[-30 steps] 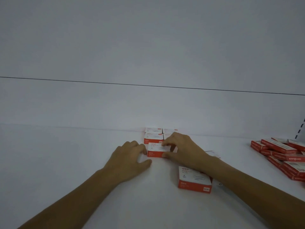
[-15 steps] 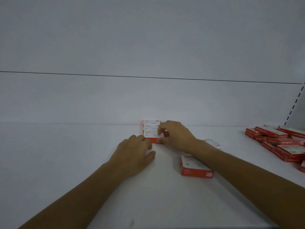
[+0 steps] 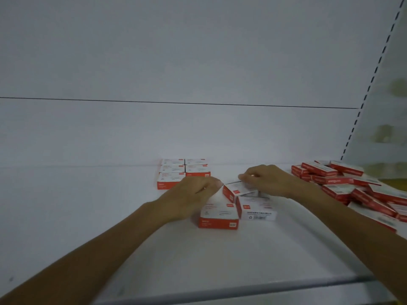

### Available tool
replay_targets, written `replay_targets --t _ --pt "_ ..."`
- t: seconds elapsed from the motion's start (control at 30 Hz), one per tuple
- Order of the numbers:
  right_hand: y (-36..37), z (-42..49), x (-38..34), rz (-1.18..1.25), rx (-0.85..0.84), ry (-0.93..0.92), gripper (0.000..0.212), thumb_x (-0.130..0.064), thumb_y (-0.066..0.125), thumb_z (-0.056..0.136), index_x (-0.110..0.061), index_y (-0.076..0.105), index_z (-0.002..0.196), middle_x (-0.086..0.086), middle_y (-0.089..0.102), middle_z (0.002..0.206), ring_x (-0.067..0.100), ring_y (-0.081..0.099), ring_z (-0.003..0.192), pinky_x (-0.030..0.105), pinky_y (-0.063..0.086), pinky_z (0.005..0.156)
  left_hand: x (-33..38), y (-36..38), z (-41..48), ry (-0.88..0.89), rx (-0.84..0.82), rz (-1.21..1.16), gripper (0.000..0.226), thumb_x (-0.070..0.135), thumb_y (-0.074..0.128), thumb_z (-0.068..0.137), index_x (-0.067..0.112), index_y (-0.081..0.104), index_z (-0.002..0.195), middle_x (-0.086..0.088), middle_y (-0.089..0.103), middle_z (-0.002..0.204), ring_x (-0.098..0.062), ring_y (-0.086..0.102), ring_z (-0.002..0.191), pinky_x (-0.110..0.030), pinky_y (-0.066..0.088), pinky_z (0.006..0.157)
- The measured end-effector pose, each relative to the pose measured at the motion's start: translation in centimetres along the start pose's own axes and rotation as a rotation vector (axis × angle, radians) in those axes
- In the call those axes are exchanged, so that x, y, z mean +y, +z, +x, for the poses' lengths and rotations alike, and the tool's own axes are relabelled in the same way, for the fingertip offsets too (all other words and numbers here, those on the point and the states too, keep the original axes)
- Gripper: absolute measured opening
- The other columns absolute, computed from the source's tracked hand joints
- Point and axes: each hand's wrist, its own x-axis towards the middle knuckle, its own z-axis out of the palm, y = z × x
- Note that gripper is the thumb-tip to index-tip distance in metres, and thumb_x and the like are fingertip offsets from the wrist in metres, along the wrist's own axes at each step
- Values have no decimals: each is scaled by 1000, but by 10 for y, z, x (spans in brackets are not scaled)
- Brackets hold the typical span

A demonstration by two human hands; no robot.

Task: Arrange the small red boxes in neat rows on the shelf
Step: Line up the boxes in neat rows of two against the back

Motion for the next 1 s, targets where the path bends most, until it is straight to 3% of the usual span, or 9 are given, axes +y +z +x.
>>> replay_targets --t 0.1,0.27,0.4,0.53,0.67,0.73,0.83,0.93,1.0 --pt "2 -3 -2 31 -58 -38 45 -57 57 79 -32 56 115 -4 54 115 11 53 95 19 40 72 5 15 7 -23 -33 58 37 50 30 94 37 53 120 18 59 106 1 58 87 -11 47 67" --pt "2 3 -4 183 -63 -47 45 -57 68 70 -30 58 104 -6 57 105 4 57 80 15 43 60 6 17 7 -46 6 18 33 46 33 94 34 54 117 15 61 106 -2 61 90 -13 51 69" --pt "15 10 -12 115 8 -77 42 -55 68 67 -31 51 98 -11 54 90 2 55 69 16 43 54 7 17 4 -78 175 -36 24 40 40 94 30 60 101 25 55 85 8 55 76 -1 43 61" --pt "11 12 -21 118 89 -333 53 -38 75 69 -38 46 114 -10 50 115 4 50 88 9 39 61 -2 2 -1 -77 420 -46 6 29 54 89 28 56 94 19 58 92 -1 58 89 -1 40 65" --pt "13 5 -37 146 47 -607 66 -27 75 67 -42 42 124 -30 40 110 -15 44 101 -2 41 69 -5 -8 -8 -112 320 -184 39 30 53 90 42 38 124 22 48 115 0 59 93 -5 43 65" --pt "16 3 -42 194 12 -616 72 -24 74 68 -48 35 124 -38 37 107 -22 40 102 -4 40 70 -5 -11 -10 -94 214 -352 47 24 55 90 51 32 121 23 49 114 5 61 92 -11 50 71" --pt "22 1 -41 310 33 -610 74 -15 75 70 -48 31 121 -43 33 111 -28 35 106 -6 37 74 -10 -14 -11 -87 169 -432 58 17 63 84 47 34 124 19 53 114 1 65 94 -19 54 80" --pt "28 -3 -40 316 140 -611 66 -19 73 74 -49 35 119 -38 26 121 -17 35 111 -5 37 75 -8 -15 -10 -75 231 -469 54 17 68 80 44 42 118 17 53 116 6 65 88 -14 53 75" --pt "31 -6 -42 393 148 -553 61 -26 73 75 -61 35 109 -40 33 112 -7 46 103 -1 44 67 -6 -13 -8 -75 327 -449 48 14 69 79 40 48 114 12 55 117 3 65 89 -15 53 76"
